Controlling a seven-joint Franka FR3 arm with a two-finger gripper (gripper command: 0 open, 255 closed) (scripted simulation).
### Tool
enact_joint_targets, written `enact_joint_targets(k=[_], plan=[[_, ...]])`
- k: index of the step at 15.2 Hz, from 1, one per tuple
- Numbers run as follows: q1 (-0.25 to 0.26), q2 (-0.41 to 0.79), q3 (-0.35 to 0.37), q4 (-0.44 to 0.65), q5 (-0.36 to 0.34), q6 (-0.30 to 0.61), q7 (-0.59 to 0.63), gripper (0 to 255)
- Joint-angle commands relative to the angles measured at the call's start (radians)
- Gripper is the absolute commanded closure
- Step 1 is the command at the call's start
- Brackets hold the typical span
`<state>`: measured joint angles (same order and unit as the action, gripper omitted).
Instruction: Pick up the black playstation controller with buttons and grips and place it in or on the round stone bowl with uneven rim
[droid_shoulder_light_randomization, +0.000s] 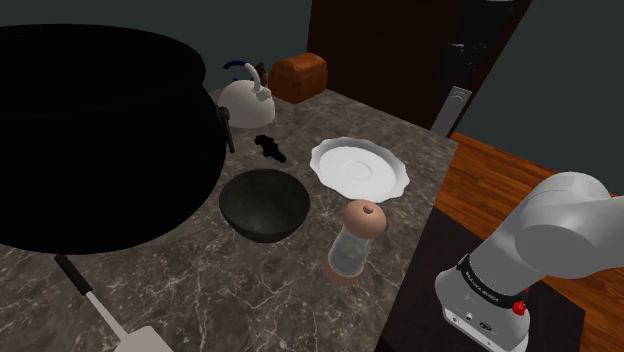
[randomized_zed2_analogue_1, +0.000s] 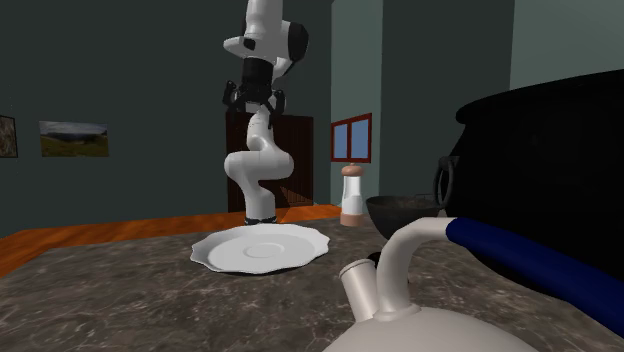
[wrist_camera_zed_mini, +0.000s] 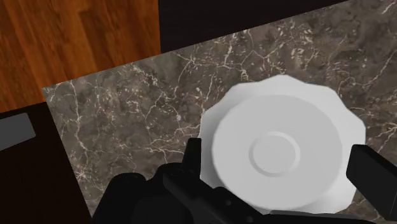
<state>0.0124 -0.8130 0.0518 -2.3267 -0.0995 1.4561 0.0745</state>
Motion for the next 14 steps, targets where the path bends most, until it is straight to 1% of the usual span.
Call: enact_joint_targets(k=[1, 7, 14], plan=[[0.0, 0.0, 0.0, 0.0, 0.0, 0.0, 0.0, 0], [0.011, 0.168, 0.055, 0.003, 0.052, 0.152, 0.088, 0], [0.019, 0.4, 0.115, 0.067, 0.086, 0.308, 0.182, 0]])
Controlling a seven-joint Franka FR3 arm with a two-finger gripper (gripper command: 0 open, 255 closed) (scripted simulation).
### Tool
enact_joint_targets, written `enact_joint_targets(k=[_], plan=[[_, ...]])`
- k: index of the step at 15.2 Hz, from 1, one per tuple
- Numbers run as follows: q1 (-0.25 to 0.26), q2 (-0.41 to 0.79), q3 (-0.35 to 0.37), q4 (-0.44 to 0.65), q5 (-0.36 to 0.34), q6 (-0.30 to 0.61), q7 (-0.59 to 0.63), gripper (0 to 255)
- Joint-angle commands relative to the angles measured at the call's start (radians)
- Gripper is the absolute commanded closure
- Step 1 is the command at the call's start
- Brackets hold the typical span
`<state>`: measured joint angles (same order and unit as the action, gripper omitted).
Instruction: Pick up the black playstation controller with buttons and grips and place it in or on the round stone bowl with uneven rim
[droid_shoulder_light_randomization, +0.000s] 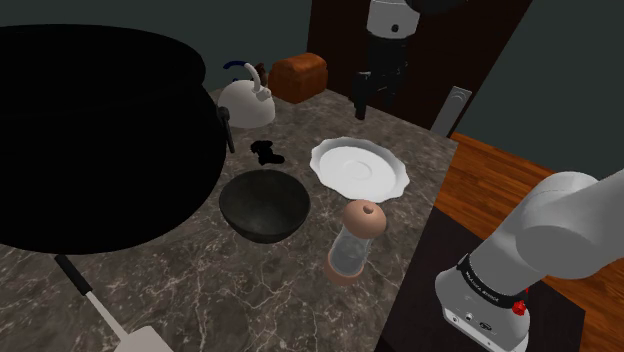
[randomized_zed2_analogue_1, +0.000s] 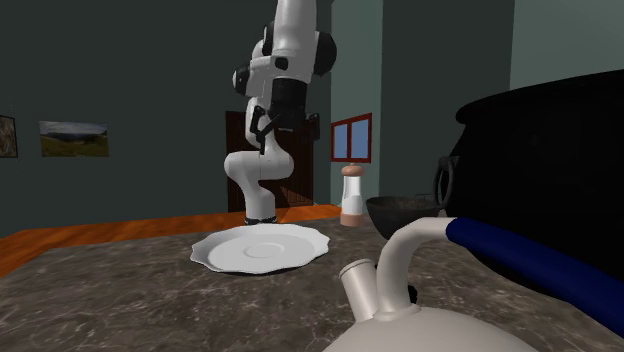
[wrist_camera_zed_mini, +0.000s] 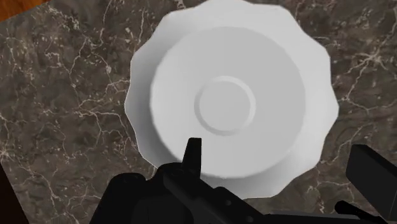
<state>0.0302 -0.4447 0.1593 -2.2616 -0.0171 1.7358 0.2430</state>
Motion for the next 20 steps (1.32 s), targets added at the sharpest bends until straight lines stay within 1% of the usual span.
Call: enact_joint_targets(k=[1, 6, 11, 16, 20], plan=[[0.002, 0.067, 0.016, 0.016, 0.006, 0.048, 0.026, 0], [0.008, 0.249, 0.051, 0.107, 0.005, 0.133, 0.092, 0], [0.02, 0.439, 0.078, 0.23, -0.013, 0.192, 0.158, 0], [0.043, 0.634, 0.091, 0.387, -0.041, 0.222, 0.219, 0], [0.07, 0.795, 0.092, 0.541, -0.065, 0.224, 0.259, 0]])
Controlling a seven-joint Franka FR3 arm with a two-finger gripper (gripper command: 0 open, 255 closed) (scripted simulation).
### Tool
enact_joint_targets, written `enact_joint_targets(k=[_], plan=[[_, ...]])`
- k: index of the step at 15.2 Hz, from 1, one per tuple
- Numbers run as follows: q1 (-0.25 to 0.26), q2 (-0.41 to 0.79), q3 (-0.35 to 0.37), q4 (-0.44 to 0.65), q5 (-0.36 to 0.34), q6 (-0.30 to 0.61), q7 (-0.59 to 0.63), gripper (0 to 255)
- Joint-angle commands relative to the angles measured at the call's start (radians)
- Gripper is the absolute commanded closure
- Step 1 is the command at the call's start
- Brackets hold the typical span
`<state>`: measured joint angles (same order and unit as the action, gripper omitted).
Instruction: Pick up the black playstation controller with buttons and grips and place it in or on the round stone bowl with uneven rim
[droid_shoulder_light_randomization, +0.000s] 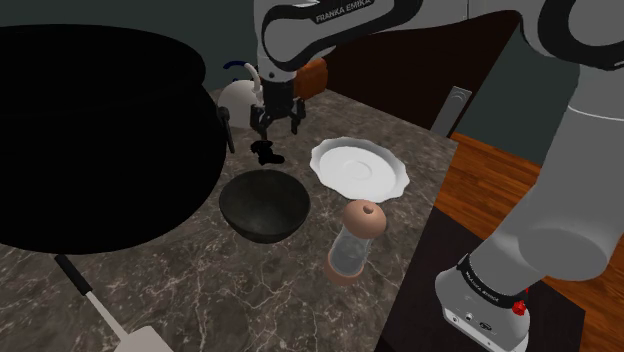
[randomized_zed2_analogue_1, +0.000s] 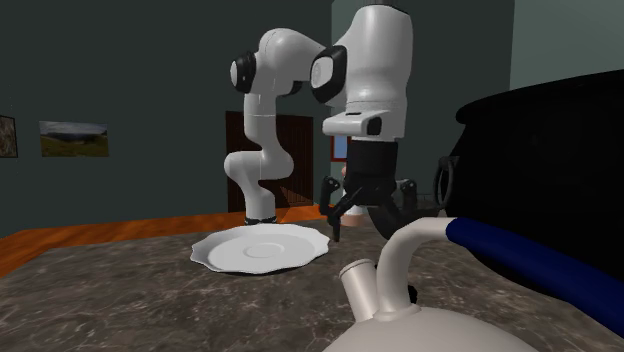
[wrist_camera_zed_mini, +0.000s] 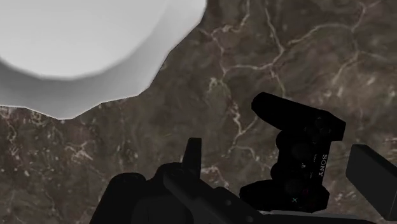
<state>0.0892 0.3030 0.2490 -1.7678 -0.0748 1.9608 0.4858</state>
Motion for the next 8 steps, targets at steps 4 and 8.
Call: enact_joint_targets(k=[4, 8], plan=[[0.023, 0.11, -0.001, 0.088, -0.016, 0.019, 0.03, 0], [0.024, 0.125, -0.004, 0.055, -0.022, 0.067, 0.033, 0]])
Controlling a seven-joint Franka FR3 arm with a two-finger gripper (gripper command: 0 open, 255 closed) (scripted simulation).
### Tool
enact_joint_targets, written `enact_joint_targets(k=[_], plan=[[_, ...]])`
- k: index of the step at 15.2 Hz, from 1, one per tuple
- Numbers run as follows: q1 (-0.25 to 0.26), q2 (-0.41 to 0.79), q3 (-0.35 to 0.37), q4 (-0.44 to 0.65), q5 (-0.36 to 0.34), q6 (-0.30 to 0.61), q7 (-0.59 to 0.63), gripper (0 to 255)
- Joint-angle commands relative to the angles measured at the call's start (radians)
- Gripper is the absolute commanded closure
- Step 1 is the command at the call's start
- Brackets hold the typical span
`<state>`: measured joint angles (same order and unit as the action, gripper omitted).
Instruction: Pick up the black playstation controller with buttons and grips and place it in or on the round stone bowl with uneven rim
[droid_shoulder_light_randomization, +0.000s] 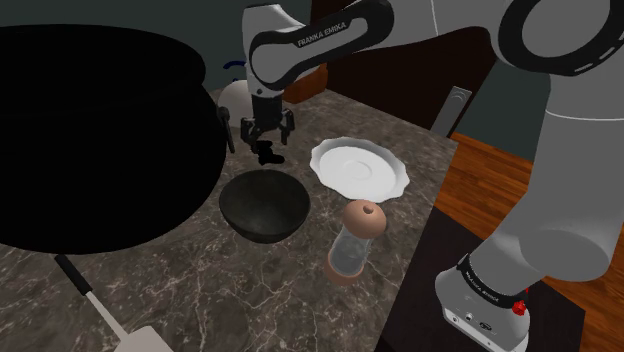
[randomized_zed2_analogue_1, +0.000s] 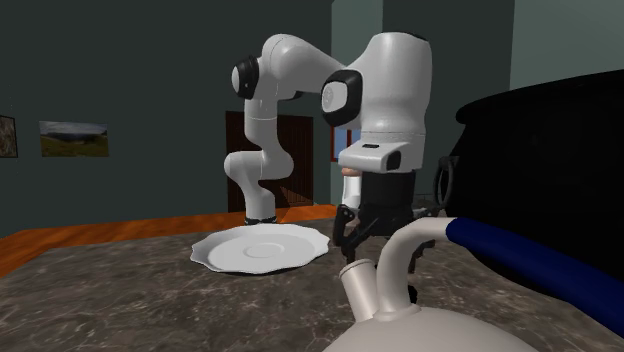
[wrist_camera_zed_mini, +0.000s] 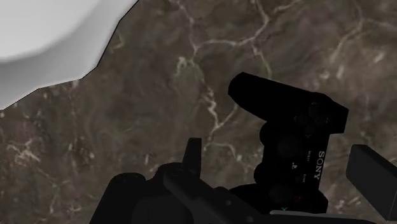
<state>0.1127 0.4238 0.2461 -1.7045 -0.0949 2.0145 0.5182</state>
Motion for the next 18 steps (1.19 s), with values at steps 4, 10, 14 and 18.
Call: enact_joint_targets(k=[4, 10, 14, 18], plan=[[0.001, 0.011, -0.002, -0.02, -0.004, 0.032, 0.002, 0], [0.001, 0.011, -0.002, -0.02, -0.004, 0.032, 0.002, 255], [0.001, 0.011, -0.002, -0.02, -0.004, 0.032, 0.002, 255], [0.001, 0.011, -0.002, -0.02, -0.004, 0.032, 0.002, 255]])
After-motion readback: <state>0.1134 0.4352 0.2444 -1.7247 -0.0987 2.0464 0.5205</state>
